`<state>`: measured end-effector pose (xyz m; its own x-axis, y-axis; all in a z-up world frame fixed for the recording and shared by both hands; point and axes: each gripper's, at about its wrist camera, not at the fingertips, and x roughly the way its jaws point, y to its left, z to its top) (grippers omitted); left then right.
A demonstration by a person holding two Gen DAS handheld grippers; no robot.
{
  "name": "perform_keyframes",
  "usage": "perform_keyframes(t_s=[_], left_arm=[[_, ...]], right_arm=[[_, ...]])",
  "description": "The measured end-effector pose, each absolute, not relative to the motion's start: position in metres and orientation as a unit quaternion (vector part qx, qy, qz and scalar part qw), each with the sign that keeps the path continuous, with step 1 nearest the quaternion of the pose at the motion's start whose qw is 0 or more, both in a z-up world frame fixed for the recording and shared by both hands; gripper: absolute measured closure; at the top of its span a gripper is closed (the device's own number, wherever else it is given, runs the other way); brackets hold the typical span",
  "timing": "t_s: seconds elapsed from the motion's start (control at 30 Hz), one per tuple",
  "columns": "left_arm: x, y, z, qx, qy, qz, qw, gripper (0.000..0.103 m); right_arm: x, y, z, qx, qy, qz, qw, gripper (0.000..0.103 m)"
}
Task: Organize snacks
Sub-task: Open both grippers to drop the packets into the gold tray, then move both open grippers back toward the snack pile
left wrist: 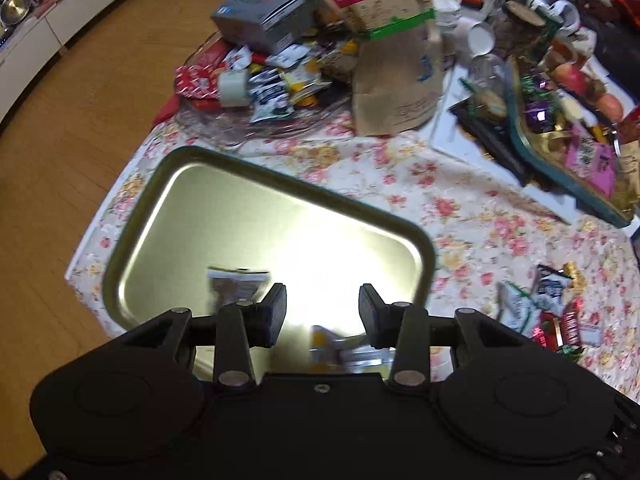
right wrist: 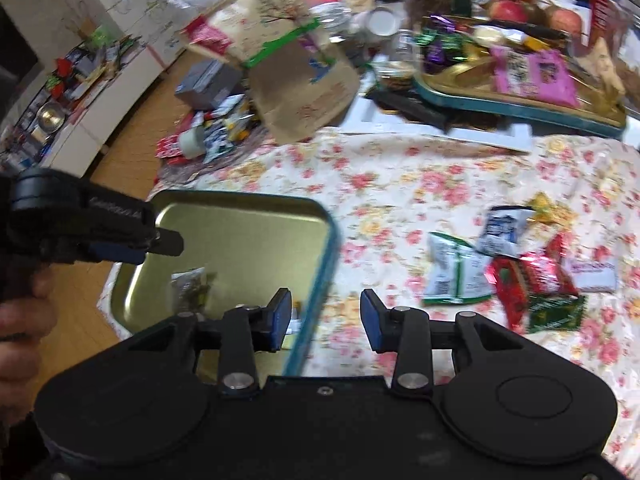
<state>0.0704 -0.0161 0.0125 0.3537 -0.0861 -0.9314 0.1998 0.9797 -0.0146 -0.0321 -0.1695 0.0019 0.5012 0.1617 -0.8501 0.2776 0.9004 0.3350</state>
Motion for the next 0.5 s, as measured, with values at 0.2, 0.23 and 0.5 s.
perform_keyframes(t_s=[0.2, 0.23, 0.5], left_arm=[[0.037, -0.063, 0.019, 0.072, 0.518, -0.131, 0.842, 0.053], [0.032, -0.071, 0.019, 0.068, 0.515, -0.137, 0.844, 0.053], [-0.001, -0.129, 0.027, 0.113, 0.504, -0.181, 0.837, 0.053]], right_arm=[[-0.054, -0.216, -0.010, 0.228, 0.501, -0.095, 0.830, 0.062], [-0.058, -0.224, -0.012, 0.230, 0.501, -0.105, 0.828, 0.062], [-0.095, -0.275, -0.024, 0.231, 0.467, -0.187, 0.833, 0.061]])
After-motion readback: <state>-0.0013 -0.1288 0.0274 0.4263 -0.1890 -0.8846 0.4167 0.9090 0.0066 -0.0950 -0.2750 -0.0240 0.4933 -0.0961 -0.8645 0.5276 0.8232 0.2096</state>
